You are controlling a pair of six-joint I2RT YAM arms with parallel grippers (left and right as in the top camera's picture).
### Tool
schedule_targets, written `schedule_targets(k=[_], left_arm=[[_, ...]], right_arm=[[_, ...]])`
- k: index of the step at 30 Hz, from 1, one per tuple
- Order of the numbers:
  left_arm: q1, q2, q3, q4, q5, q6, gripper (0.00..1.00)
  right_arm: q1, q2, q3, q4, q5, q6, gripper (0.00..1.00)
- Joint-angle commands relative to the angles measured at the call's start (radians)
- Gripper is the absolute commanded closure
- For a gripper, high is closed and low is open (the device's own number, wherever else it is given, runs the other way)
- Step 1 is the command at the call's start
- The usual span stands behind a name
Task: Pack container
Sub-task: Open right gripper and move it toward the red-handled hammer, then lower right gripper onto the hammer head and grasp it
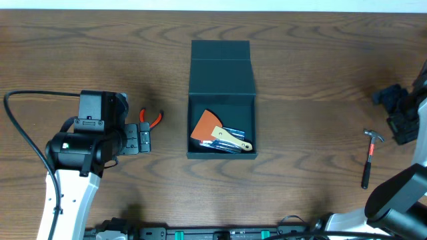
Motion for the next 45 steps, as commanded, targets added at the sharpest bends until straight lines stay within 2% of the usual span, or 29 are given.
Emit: schedule_targets(k=[1, 11, 18, 30, 45], left_arm=[[-0.001, -0.007, 0.015, -0.004, -0.011, -0.005, 0.02], [-0.001, -0.007, 0.015, -0.003, -0.011, -0.005, 0.02], [-0.001, -0.007, 0.015, -0.003, -0.011, -0.005, 0.02], [-0.001, -0.007, 0.015, -0.003, -0.011, -0.006, 0.02], [-0.002, -0.007, 0.015, 0.007, -0.011, -0.005, 0.02]], right_arm=[[-0.025, 0.001, -0.078, 0.063, 0.031, 0.024, 0.01], [-0.109, 0.003, -0.211, 0.188, 0.045, -0.015, 0.01], [-0.114, 0.014, -0.296, 0.296, 0.044, -0.018, 0.01], [-0.109, 0.155, -0.299, 0.408, -0.008, -0.04, 0.01], [-0.092, 0.213, -0.299, 0.505, -0.027, -0.043, 0.03]])
